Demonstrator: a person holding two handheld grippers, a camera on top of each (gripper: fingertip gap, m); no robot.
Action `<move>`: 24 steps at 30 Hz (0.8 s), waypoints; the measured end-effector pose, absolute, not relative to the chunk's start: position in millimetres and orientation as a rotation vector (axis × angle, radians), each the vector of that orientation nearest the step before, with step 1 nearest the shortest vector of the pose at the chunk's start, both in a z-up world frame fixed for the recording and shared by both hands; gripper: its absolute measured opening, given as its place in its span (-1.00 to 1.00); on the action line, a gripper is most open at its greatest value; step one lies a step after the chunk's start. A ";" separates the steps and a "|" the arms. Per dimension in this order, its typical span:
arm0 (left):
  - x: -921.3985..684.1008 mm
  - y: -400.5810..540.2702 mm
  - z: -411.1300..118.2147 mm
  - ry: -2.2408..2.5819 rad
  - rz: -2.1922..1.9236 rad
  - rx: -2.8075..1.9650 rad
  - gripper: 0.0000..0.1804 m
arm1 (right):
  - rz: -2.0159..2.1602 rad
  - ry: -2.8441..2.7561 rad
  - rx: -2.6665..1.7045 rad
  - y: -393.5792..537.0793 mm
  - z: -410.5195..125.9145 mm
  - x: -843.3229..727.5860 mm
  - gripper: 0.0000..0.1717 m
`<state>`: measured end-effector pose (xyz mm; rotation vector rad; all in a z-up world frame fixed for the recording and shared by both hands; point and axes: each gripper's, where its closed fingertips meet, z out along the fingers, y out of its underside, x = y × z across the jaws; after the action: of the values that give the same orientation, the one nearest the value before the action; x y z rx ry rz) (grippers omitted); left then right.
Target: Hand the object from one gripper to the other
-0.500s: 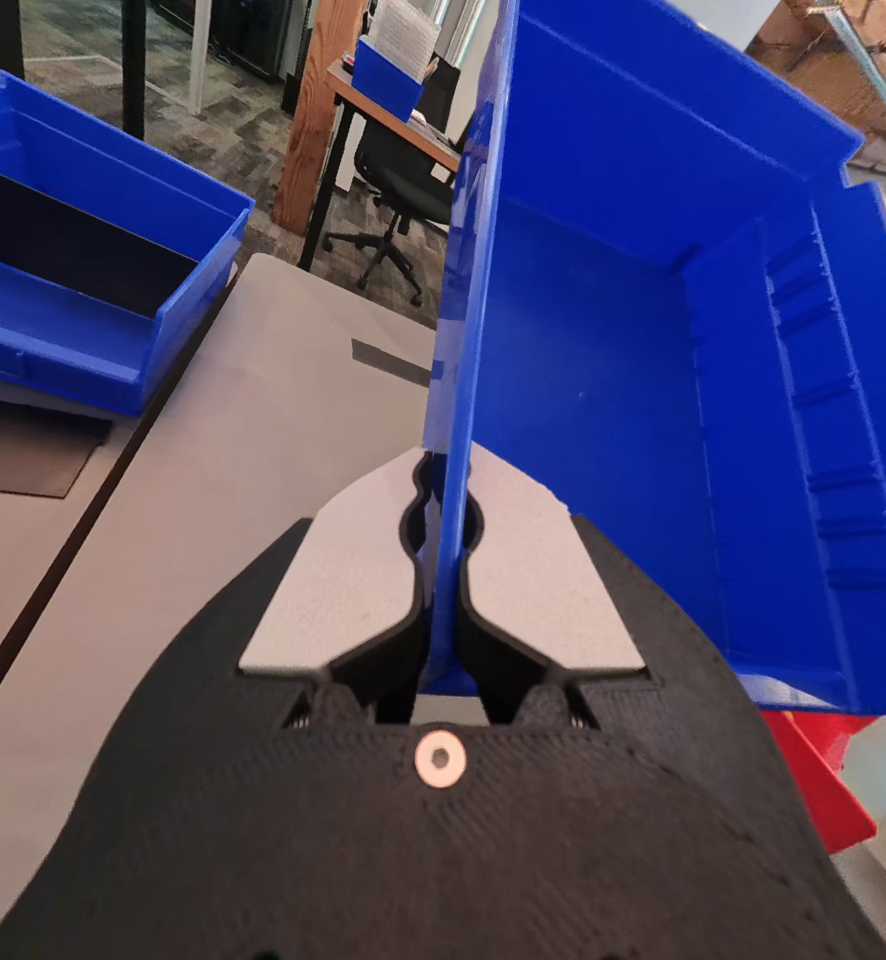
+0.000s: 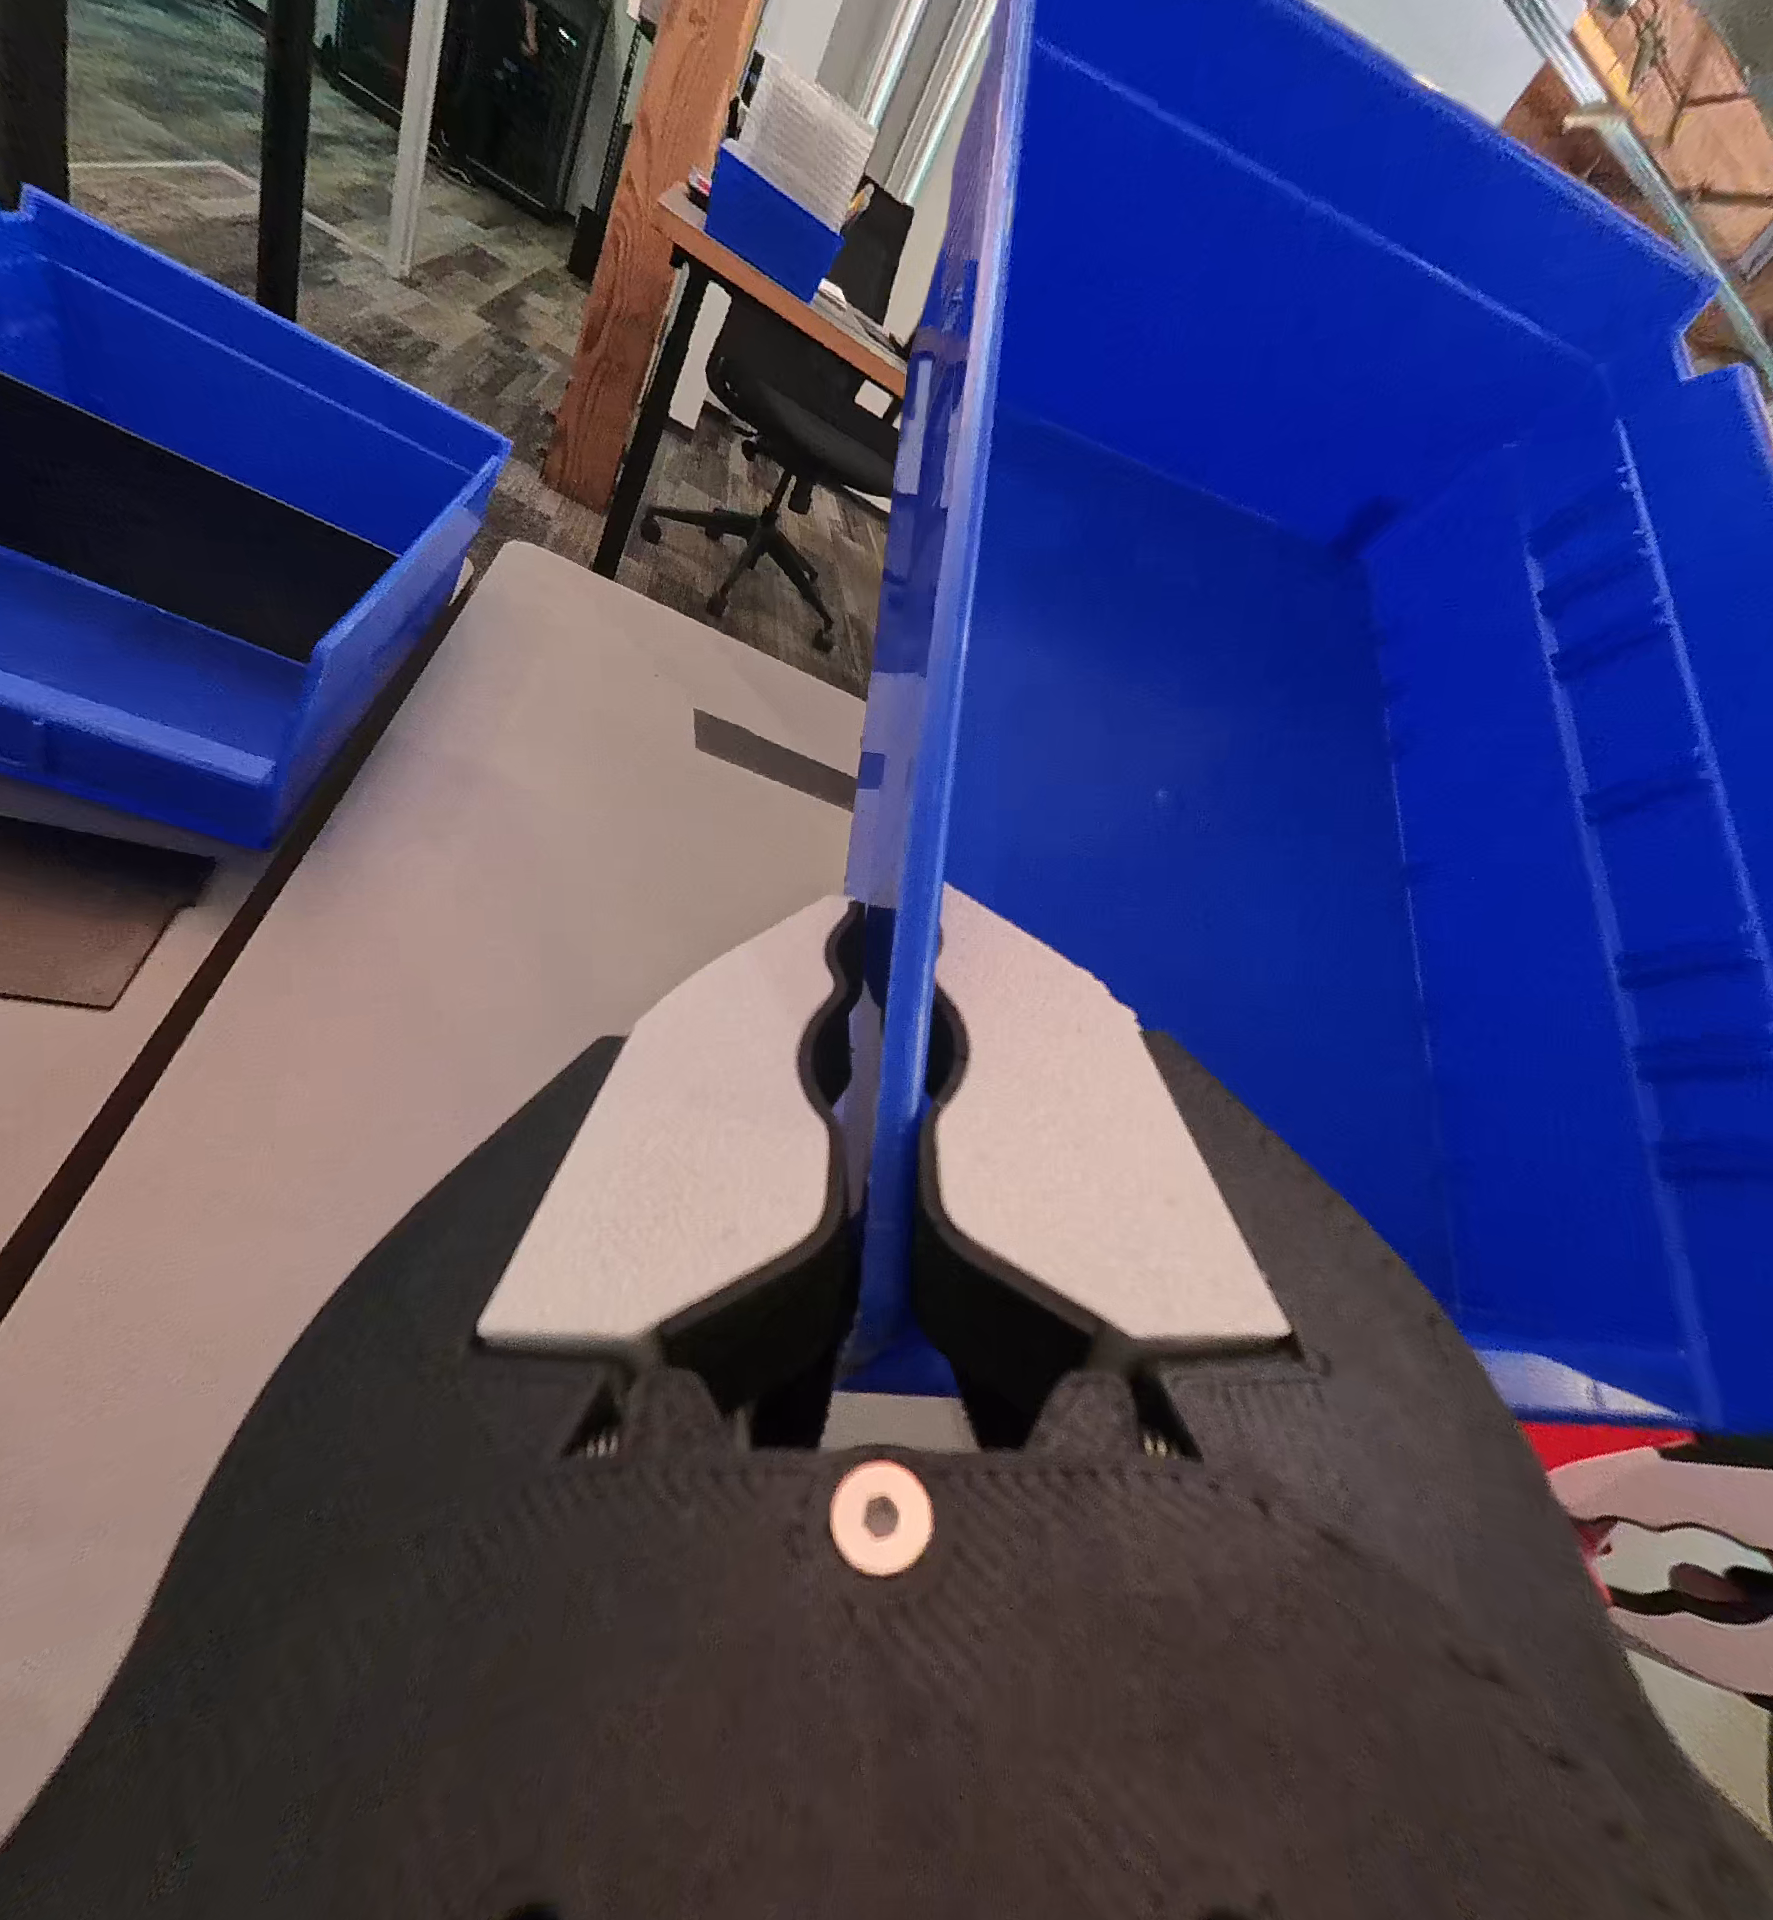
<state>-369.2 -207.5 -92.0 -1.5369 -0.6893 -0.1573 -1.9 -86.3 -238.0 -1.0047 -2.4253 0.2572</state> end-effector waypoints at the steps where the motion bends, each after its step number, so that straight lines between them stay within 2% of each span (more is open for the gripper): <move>1: -369.7 -208.5 -91.0 -0.691 -0.159 -1.529 -0.93 | 0.271 -2.422 -1.010 -85.5 -238.1 -6.0 -0.72; 9: -372.2 -217.6 -84.0 -0.701 -0.149 -1.484 -0.93 | 0.280 -2.342 -1.133 -83.7 -238.8 -72.2 -0.72; 21: -378.4 -240.5 -43.6 -0.693 -0.045 -1.417 -0.93 | 0.239 -2.166 -1.413 -39.9 -235.4 -226.6 -0.72; 22: -377.9 -241.2 -41.8 -0.692 -0.050 -1.413 -0.93 | 0.262 -2.149 -1.432 -37.8 -229.3 -230.5 -0.66; 23: -376.5 -241.4 -39.8 -0.687 -0.053 -1.412 -0.93 | 0.308 -2.122 -1.432 -38.8 -218.1 -231.2 -0.50; 24: -374.0 -240.6 -37.4 -0.676 -0.055 -1.412 -0.93 | 0.360 -2.099 -1.422 -41.5 -203.9 -226.8 -0.47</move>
<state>-374.0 -240.6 -37.4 -1.4125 -0.6758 -0.0547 -226.8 -41.5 -203.9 -1.4217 -2.0985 0.3604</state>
